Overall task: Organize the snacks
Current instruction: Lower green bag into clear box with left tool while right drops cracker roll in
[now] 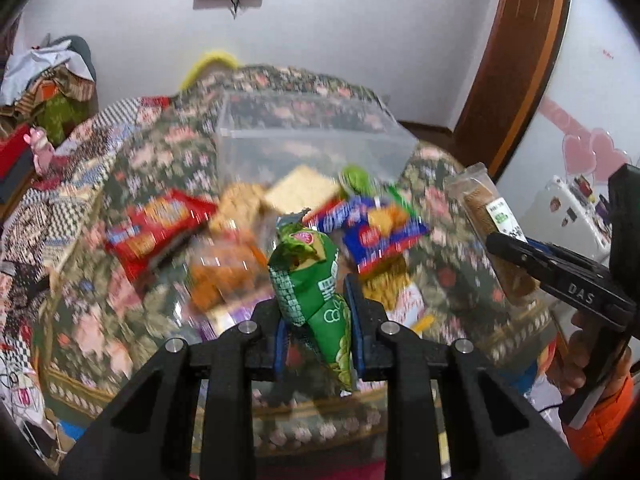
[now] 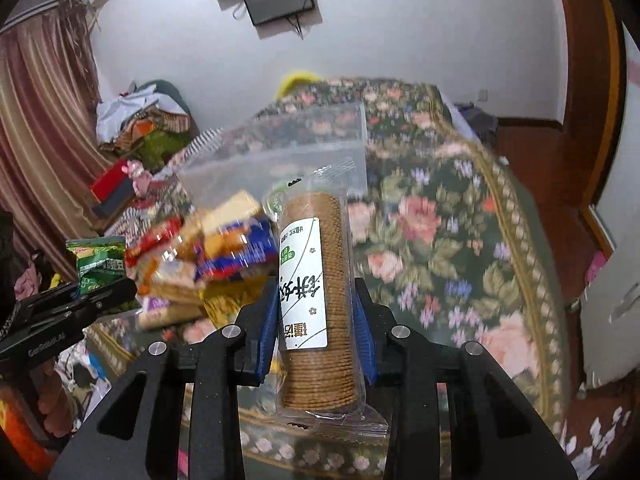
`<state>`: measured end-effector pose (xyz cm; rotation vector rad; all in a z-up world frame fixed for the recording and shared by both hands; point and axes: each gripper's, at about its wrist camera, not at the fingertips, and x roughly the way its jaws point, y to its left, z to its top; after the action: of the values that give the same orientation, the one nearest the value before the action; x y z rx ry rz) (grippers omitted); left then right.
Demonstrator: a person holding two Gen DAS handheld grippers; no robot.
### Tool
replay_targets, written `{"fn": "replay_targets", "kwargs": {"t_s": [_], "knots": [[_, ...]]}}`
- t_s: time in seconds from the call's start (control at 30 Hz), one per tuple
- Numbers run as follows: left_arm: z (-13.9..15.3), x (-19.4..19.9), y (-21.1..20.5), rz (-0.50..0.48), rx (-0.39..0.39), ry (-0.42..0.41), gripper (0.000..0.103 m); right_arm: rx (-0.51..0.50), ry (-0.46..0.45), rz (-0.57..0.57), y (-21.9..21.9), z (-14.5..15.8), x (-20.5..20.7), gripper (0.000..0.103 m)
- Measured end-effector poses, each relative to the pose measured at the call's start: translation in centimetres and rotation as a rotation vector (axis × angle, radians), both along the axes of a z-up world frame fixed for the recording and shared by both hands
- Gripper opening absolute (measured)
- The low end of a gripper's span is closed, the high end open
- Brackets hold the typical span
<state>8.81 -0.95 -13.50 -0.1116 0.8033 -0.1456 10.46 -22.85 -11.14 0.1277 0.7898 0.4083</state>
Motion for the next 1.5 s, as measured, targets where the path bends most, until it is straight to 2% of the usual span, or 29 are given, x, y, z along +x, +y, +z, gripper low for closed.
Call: {"fn": "replay_targets", "kwargs": {"t_s": [0.37,0.7,1.0,1.17,1.5], "knots": [[4.5,4.4,2.3,0.033,-0.002,-0.118,0.024,0.021,-0.156,-0.017,1.0,4.3,2.8,0.032],[5.1,10.0,2.8,0.030,0.023,-0.130,0.025,0.027,-0.183,-0.009,2.5,5.2,6.3,0.032],[4.8,15.5,3.1,0.013,-0.001,-0.089,0.025,0.011,-0.164,0.021,4.8,4.4,10.9,0.032],[3.8,18.7,3.3,0.010,0.015,-0.044,0.025,0.045,-0.108,0.046,5.6,3.8,13.7,0.032],[0.9,24.0,3.9,0.037,-0.012,0.052,0.025,-0.028,-0.047,0.034,7.3,1.6,17.8,0.032]]}}
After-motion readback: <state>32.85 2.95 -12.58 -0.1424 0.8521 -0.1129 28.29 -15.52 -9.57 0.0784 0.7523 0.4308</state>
